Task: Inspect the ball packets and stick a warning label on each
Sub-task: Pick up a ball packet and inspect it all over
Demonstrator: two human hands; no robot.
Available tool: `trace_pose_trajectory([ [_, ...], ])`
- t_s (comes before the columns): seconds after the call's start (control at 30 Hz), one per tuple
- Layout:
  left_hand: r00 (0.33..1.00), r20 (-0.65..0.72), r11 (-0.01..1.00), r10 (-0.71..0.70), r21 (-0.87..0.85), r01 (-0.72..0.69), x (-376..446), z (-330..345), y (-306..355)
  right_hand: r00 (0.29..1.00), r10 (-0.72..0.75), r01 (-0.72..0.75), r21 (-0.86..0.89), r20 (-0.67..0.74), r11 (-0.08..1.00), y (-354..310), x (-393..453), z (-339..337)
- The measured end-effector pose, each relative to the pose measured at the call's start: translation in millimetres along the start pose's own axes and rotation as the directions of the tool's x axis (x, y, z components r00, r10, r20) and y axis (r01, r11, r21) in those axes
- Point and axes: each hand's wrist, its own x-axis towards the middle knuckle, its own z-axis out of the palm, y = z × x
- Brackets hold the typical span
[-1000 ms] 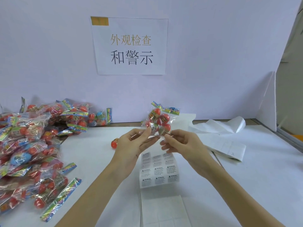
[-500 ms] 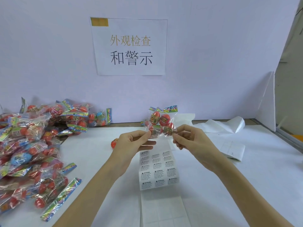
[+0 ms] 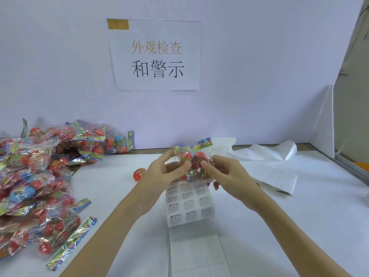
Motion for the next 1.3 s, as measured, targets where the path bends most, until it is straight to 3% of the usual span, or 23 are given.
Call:
trace_pose_trajectory([
  [0.1,0.986,-0.16,0.997,0.049,0.058,-0.04,0.7,1.7,1.4,0.998,0.005,-0.004,-0.014,0.07,1.0,-1.9,-1.5,-5.7],
  [0.23,0.965,-0.262,0.995,0.002,-0.096,-0.028,1.3,3.6,0.8,0.994,0.003,0.004,-0.061,0.112,0.998,-5.7,-1.6,-6.1],
  [0.37,0.963,-0.27,0.989,-0.019,-0.145,-0.021,0.4,5.1,1.1,0.993,0.027,-0.023,-0.029,0.116,0.999,-6.1,-2.7,-7.1],
  [0.5,0.977,-0.212,0.998,0.011,-0.051,-0.022,0.1,3.7,1.5,0.996,-0.001,0.008,0.082,-0.089,0.997,-5.2,0.6,-1.8],
  [0.67,0.983,-0.18,0.991,-0.033,-0.137,0.008,0.2,7.0,1.0,0.989,0.066,-0.036,0.218,-0.133,0.975,-2.7,1.1,2.5],
  [0.77,0.969,-0.234,0.978,-0.084,-0.204,0.036,0.4,6.5,-0.6,0.992,0.122,-0.105,0.311,-0.035,0.944,-4.7,0.5,5.3],
  [0.87,0.956,-0.28,0.976,-0.089,-0.218,0.027,2.2,-1.1,-0.3,0.99,0.121,-0.137,0.293,0.073,0.946,-5.1,-1.2,5.5],
  [0.97,0.968,-0.218,0.974,-0.125,-0.214,0.078,3.6,-6.5,2.7,0.994,0.106,-0.112,0.28,0.036,0.953,-6.2,-0.4,1.0],
  [1.07,0.983,-0.128,0.991,-0.131,-0.056,0.125,0.6,-0.3,2.8,0.99,0.076,-0.101,0.23,0.116,0.968,-5.0,-2.5,-0.7],
  [1.3,0.949,-0.312,0.997,-0.05,-0.079,0.026,-2.3,8.6,4.5,0.997,0.064,-0.068,0.169,0.032,0.983,-1.3,-2.4,1.6],
])
